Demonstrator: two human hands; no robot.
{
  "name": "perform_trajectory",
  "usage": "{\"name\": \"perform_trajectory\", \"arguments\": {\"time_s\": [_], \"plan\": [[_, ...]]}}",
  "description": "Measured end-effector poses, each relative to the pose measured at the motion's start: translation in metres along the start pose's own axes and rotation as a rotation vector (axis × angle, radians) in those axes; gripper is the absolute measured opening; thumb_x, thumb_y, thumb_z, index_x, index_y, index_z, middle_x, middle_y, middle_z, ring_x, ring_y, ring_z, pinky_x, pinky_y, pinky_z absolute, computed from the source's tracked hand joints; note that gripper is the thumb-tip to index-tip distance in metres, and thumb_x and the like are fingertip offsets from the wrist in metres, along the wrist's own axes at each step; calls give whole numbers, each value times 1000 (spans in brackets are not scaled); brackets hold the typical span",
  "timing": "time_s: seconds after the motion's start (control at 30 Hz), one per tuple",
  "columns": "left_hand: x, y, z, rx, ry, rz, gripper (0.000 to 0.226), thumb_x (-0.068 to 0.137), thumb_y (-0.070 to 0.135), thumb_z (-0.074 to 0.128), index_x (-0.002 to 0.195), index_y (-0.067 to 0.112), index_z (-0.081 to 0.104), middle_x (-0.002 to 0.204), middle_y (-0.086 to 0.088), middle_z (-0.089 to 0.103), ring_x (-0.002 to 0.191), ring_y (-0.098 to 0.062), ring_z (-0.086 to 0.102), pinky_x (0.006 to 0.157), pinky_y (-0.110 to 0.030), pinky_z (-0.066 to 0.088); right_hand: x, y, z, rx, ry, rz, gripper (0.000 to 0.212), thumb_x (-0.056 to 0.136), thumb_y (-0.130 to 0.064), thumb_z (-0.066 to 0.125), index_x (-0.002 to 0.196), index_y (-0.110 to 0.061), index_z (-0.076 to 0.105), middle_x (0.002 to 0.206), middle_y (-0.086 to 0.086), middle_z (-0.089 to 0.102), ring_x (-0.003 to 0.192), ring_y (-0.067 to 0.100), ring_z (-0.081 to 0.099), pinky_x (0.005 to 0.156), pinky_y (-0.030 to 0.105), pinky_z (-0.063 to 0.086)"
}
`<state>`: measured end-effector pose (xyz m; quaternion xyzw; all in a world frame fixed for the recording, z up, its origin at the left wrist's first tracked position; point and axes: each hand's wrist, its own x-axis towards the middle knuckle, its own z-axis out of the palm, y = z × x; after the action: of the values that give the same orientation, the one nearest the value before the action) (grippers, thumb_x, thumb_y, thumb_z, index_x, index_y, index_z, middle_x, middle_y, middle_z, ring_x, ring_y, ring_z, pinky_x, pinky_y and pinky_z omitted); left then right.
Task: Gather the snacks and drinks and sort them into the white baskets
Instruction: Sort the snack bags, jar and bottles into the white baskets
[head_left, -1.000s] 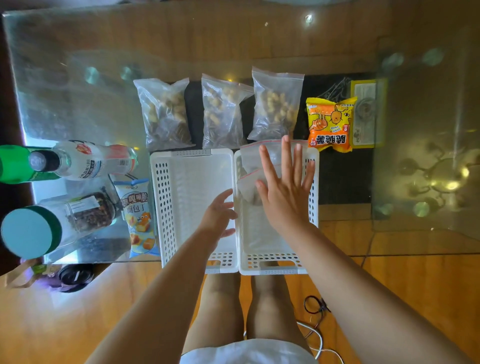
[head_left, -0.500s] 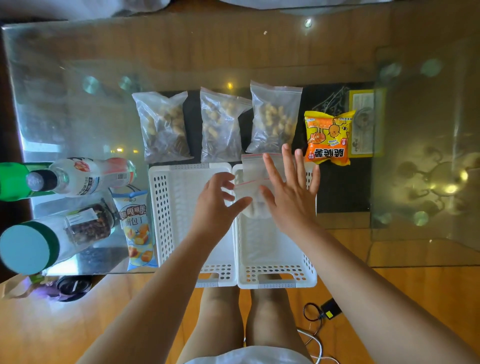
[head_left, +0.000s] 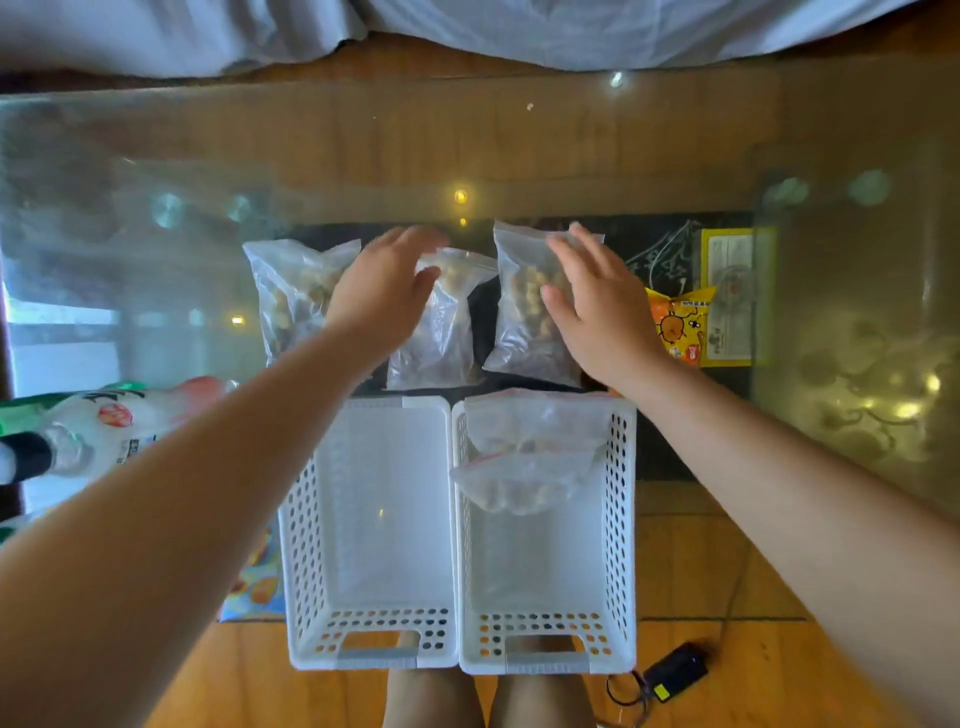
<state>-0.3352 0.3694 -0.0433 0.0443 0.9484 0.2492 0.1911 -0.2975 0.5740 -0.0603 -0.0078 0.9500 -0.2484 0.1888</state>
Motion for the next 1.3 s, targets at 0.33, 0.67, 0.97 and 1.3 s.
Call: {"name": "perform_trajectory", "arguments": {"time_s": [0.33,0.67,0.97,1.3], "plan": [[55,-12,18,459,-249,-10,33,96,10,44,126,21,52,132,-8,53,121,-29,48,101,-43,34,60,21,3,-152,-29,48,43,94,-14,46,137,-16,40,126,13,57,118,34,49,102,44,33],[-11,6,-35,-100,-138,-138,12,87,14,62,90,10,73,82,3,63,74,-11,57,69,-18,45,0,-13,-33,331,110,46,15,89,-9,51,90,-9,66,93,4,64,87,15,57,74,26,44],[-67,25,-58,-425,-87,-227,19,78,19,72,67,33,66,61,19,64,57,12,56,60,1,41,-54,-45,-56,568,358,23,14,88,-8,48,90,-6,61,83,-4,57,74,-1,51,63,2,35],[-28,35,-12,-11,-4,-254,51,74,46,68,116,19,57,115,-1,59,99,-21,54,72,-28,35,-20,-26,-25,287,216,211,34,86,-32,56,115,-16,59,100,2,57,82,10,50,56,12,34]]}}
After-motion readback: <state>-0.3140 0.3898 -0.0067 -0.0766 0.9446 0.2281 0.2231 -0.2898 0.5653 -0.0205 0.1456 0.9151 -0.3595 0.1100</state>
